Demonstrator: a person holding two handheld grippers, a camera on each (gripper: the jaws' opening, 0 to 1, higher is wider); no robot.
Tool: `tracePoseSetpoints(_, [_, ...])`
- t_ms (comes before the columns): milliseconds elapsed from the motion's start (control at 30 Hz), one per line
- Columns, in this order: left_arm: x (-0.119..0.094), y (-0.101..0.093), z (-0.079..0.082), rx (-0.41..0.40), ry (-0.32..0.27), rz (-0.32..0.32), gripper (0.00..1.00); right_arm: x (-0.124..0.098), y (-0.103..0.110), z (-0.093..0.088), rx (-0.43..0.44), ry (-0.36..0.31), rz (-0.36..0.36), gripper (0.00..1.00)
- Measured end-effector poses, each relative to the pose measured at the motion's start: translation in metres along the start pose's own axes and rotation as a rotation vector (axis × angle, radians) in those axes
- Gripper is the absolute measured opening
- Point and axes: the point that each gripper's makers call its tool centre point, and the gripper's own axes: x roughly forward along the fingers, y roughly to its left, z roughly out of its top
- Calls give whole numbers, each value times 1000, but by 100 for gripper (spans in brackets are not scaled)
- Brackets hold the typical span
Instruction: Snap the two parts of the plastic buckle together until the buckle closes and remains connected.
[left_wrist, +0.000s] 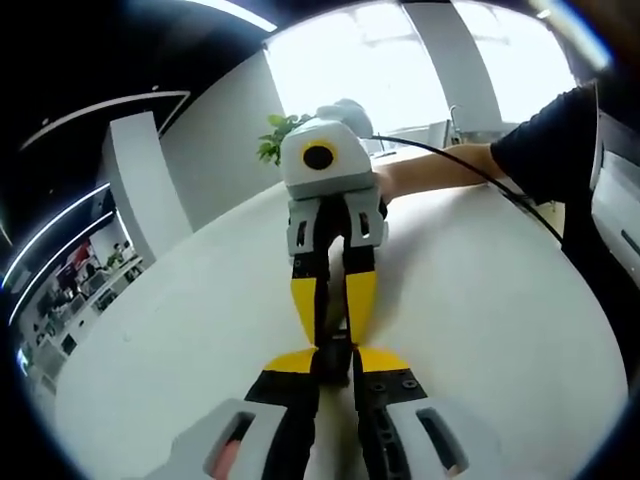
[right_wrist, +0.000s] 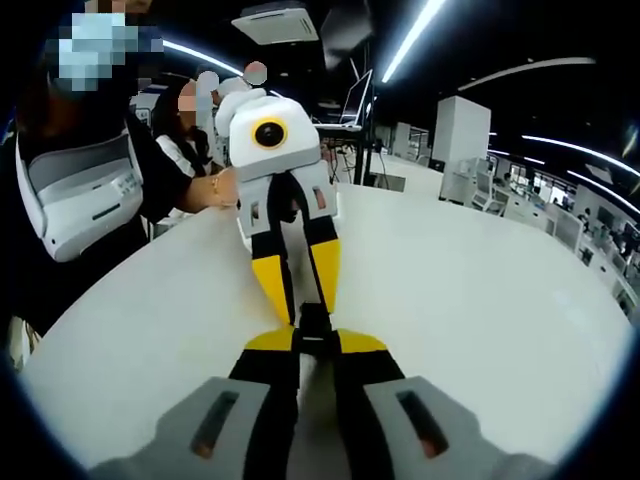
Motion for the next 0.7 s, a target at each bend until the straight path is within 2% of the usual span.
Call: tracePoseSetpoints(700, [-3, 4, 0, -5, 2, 19, 13, -3, -2, -2, 2, 6, -25, 12])
